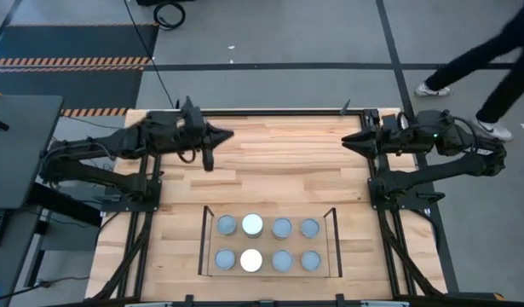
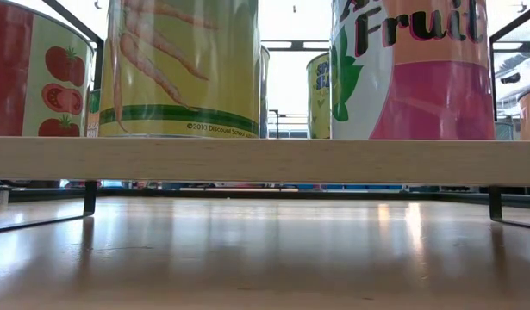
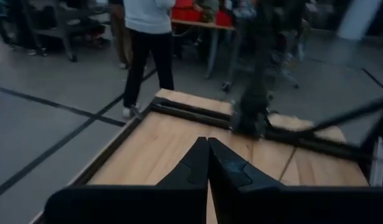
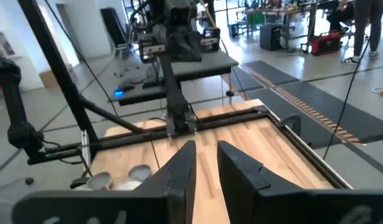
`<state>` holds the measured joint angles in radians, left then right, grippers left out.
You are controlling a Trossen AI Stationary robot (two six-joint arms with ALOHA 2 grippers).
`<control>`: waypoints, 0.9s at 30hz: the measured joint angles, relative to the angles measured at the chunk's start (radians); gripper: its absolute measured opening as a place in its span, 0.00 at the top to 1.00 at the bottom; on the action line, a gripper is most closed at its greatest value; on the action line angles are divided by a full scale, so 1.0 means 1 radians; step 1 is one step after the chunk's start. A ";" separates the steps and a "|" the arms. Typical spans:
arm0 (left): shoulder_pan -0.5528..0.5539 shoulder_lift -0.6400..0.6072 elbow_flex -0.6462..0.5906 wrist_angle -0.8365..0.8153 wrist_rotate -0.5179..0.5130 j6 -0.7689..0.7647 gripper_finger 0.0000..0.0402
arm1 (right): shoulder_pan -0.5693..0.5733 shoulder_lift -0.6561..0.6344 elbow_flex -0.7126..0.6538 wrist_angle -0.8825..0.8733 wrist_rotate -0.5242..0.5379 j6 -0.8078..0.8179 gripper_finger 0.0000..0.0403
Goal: Pick and place cans onto a shelf
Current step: Return to Home Position
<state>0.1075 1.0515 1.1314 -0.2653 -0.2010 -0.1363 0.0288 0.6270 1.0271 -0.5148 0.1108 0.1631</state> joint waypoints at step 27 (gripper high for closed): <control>0.001 -0.244 -0.552 0.563 0.102 0.123 0.97 | -0.063 -0.230 -0.352 0.272 -0.245 0.071 0.82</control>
<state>0.1085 0.8070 0.5797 0.2979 -0.0993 -0.0138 -0.0341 0.3967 0.6747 -0.2429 -0.1344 0.2345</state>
